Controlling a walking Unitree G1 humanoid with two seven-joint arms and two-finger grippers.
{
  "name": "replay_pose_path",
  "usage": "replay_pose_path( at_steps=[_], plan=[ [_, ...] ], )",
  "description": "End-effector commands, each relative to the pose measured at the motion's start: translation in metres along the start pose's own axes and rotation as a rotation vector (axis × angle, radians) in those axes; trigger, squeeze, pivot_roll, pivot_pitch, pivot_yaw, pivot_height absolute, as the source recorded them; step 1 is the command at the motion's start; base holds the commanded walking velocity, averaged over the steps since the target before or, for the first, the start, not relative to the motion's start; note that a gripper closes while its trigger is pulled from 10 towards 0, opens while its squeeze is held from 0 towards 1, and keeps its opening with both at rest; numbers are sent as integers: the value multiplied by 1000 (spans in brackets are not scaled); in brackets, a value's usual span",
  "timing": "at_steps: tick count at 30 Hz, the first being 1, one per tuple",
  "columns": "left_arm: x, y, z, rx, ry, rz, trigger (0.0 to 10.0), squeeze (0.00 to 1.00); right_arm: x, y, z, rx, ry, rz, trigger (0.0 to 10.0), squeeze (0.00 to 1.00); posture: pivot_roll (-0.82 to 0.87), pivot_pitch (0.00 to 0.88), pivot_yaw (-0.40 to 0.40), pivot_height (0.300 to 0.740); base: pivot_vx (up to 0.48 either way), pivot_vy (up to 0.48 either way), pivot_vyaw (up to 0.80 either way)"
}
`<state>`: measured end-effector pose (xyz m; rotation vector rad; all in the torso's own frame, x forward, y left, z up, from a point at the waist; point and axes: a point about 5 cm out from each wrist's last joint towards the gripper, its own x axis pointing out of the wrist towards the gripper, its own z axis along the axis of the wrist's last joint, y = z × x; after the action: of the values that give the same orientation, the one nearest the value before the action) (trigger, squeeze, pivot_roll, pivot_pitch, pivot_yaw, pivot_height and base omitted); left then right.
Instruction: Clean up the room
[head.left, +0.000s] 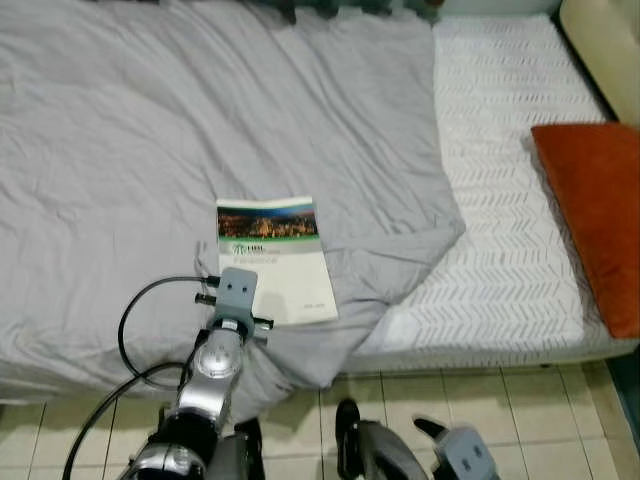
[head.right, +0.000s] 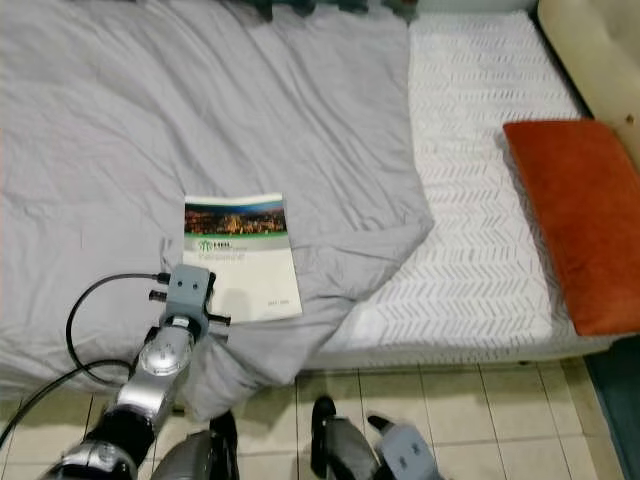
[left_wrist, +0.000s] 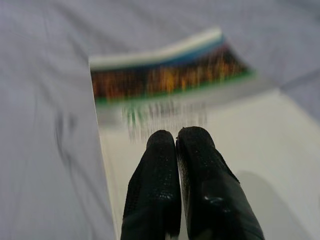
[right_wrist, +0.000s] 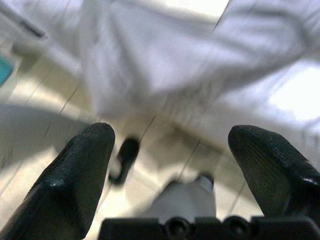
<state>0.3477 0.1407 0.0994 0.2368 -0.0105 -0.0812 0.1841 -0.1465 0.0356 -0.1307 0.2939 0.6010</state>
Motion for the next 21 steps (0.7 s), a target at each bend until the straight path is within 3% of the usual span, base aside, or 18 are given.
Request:
replay_pose_path(
  at_steps=[1, 2, 4, 5, 6, 8, 10, 14, 19, 20, 21],
  plan=[
    [-8, -2, 6, 4, -51, -52, 10000, 0, 15, -9, -3, 104, 20, -100, 10000, 0, -119, 440, -40, 740, 0, 0, 0],
    [-8, -2, 6, 4, -51, -52, 10000, 0, 15, -9, -3, 104, 20, -100, 10000, 0, -119, 440, -40, 740, 0, 0, 0],
    [-14, -1, 15, 1, -92, -89, 10000, 0, 37, -18, 7, 165, -13, -169, 10000, 0, -84, 446, -20, 740, 0, 0, 0],
    [-20, 0, 16, -2, -96, -109, 10000, 1000, 52, -22, 13, 193, -27, -188, 10000, 12, -58, 450, -5, 740, 0, 0, 0],
    [-25, 1, 17, -3, -97, -123, 10000, 1000, 62, -24, 17, 213, -35, -197, 10000, 1000, -58, 450, -5, 740, 0, 0, 0],
    [-37, 6, 14, 4, -75, -145, 10000, 1000, 84, -31, 24, 302, -51, -224, 10000, 1000, 16, 461, 19, 740, 0, 0, 0],
    [-41, 9, 13, 5, -65, -150, 10000, 1000, 90, -32, 26, 326, -52, -233, 10000, 1000, 16, 461, 19, 740, 0, 0, 0],
    [-66, 28, 8, -33, 14, -164, 10000, 1000, 115, -41, 27, 474, 0, -304, 10000, 1000, 138, 501, 54, 740, 0, 0, 0],
    [-97, 22, -3, -124, 131, -343, 10000, 1000, 125, -56, 37, 538, -21, -388, 10000, 1000, 177, 542, 70, 740, 0, 0, 0],
    [-104, 23, -5, -132, 151, -357, 10000, 878, 125, -61, 41, 542, -35, -404, 10000, 1000, 179, 548, 71, 740, 0, 0, 0],
    [-109, 24, -8, -129, 165, -358, 10000, 125, 126, -65, 45, 544, -54, -418, 10000, 1000, 182, 548, 71, 740, 0, 0, 0]
  ],
)
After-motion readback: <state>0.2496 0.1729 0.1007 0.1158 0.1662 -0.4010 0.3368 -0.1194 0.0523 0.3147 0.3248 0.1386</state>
